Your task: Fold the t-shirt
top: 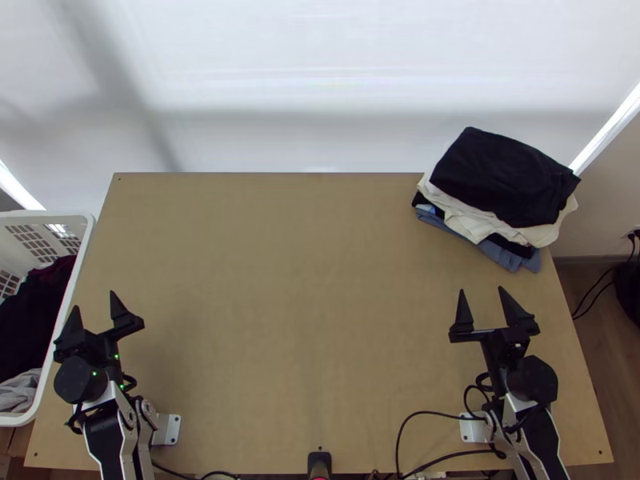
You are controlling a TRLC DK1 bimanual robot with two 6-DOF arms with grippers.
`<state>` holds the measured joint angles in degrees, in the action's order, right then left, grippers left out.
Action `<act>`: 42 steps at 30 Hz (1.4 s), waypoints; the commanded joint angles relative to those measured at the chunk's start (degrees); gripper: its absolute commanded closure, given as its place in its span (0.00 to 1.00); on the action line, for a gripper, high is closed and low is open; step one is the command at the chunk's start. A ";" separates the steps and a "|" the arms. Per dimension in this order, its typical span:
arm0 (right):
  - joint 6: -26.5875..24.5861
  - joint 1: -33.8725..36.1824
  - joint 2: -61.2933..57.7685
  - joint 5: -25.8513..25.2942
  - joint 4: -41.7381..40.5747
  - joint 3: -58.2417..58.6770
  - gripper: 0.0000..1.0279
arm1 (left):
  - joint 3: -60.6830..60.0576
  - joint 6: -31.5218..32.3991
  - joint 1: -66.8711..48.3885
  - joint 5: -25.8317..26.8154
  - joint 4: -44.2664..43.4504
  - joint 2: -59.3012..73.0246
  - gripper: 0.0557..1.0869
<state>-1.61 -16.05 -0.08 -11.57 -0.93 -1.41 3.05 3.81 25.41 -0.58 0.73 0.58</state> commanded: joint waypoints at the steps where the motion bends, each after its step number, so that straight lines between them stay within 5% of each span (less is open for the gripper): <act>1: -0.59 0.06 0.25 -0.47 -1.00 1.15 0.04 | -1.91 -0.21 -0.80 1.19 0.50 -0.49 0.05; 11: -0.59 0.06 0.25 -0.47 -1.00 1.15 0.04 | -2.08 -1.88 14.41 1.19 -2.40 -0.67 0.05; 18: -0.68 0.06 0.25 -0.47 -1.00 1.15 0.04 | 11.10 -0.91 16.95 1.28 6.39 2.41 0.05; 27: -0.59 0.06 0.25 -0.47 -1.00 1.15 0.04 | 38.08 0.49 21.44 1.90 23.44 35.46 0.05; 32: -0.59 0.06 0.25 -0.47 -1.00 1.15 0.04 | 52.76 0.49 31.02 13.41 34.07 56.02 0.05; 42: -0.59 0.06 0.25 -0.47 -1.00 1.23 0.04 | 91.70 0.05 39.98 19.21 68.35 99.44 0.05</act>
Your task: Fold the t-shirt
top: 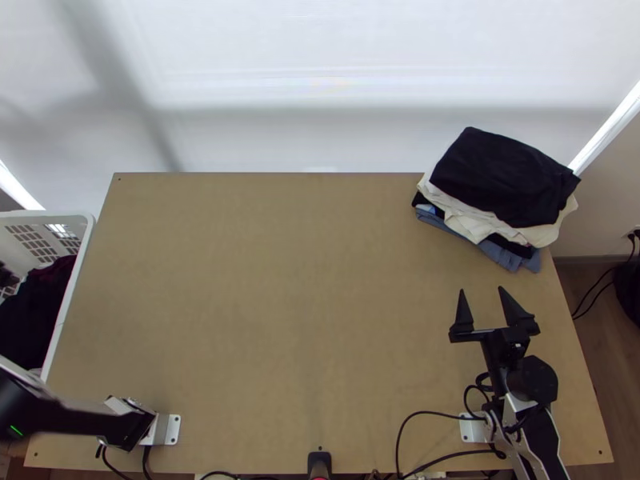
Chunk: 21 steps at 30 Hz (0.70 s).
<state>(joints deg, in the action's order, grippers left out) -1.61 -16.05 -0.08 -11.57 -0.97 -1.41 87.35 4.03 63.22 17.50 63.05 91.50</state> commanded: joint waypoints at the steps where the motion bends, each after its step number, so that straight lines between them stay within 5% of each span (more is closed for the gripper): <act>1: -0.59 0.06 0.25 -0.47 -0.96 1.23 0.04 | 10.21 -0.08 2.78 1.05 8.06 11.68 0.05; 5: -0.59 0.06 0.25 -0.47 -0.96 1.15 0.04 | 20.40 -0.69 4.63 1.05 17.64 24.25 0.05; 21: -0.68 0.06 0.25 -0.47 -0.96 1.15 0.04 | 24.53 -3.15 10.34 -4.14 18.16 44.20 0.05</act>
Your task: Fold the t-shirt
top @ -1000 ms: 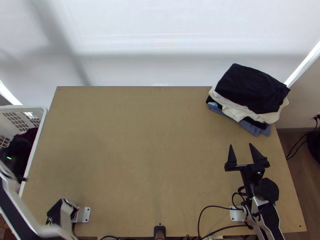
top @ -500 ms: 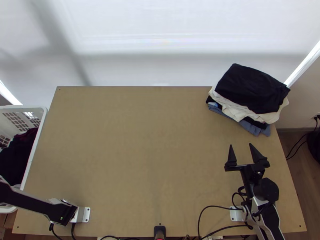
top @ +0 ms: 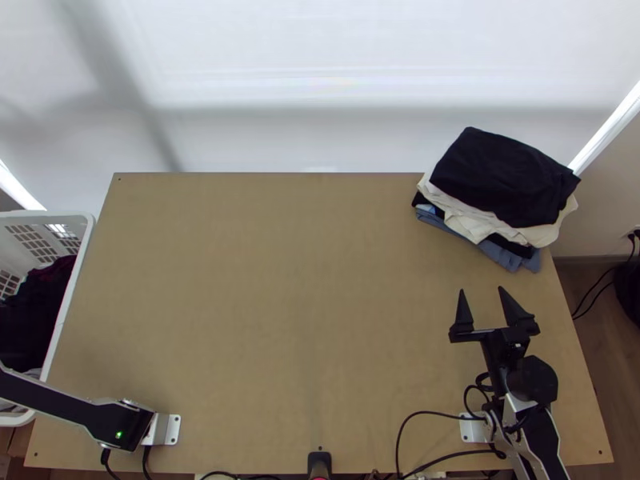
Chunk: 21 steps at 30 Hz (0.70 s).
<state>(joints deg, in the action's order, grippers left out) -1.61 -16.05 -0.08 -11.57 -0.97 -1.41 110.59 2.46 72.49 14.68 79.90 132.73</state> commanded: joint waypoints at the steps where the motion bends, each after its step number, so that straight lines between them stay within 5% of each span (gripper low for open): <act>1: -0.59 0.06 0.25 -0.47 -0.96 1.15 0.04 | 1.21 -2.20 1.25 -1.84 1.31 3.77 0.05; 16: -0.68 0.06 0.25 -0.47 -0.96 1.15 0.04 | -3.62 -6.77 1.08 -4.13 -3.08 9.83 0.07; 19: -0.68 0.06 0.25 -0.47 -0.96 1.23 0.04 | -4.15 -6.77 1.16 -4.13 -5.28 10.01 0.27; 21: -0.68 0.06 0.25 -0.47 -0.96 1.15 0.04 | -5.03 -6.77 1.34 -4.22 -8.36 9.66 0.52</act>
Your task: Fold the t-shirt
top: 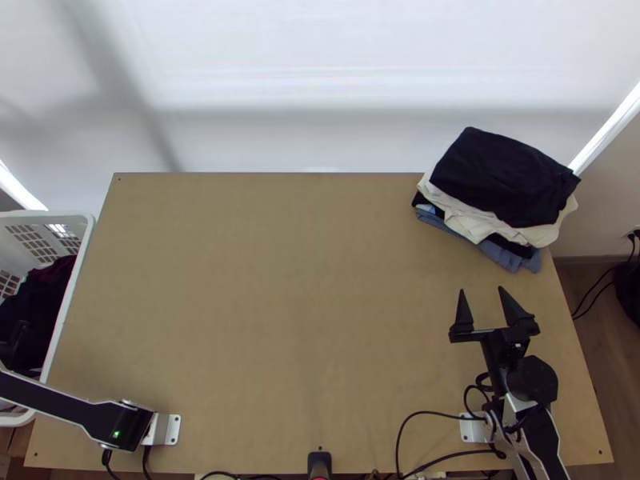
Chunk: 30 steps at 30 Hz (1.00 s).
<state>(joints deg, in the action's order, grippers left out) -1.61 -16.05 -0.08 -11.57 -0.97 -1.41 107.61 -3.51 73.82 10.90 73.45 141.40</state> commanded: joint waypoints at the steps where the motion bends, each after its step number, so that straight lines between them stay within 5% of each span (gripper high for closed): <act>1: -0.68 0.06 0.25 -0.47 -0.96 1.15 0.04 | -3.02 -0.89 0.09 -0.52 -4.19 0.54 0.76; 2: -0.68 0.06 0.25 -0.47 -0.96 1.23 0.04 | -3.90 -1.15 0.09 -1.14 -6.57 0.28 0.98; 14: -0.59 0.06 0.25 -0.47 -0.96 1.23 0.04 | 1.72 -3.96 0.53 1.41 -3.93 0.01 0.97; 30: -0.59 0.06 0.25 -0.47 -0.96 1.15 0.04 | 19.57 -0.18 1.06 13.71 -11.14 -20.55 0.97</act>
<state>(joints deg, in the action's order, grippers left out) -1.61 -16.05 -0.08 -11.57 -0.97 -1.41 125.58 -5.10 74.26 22.52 64.01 125.82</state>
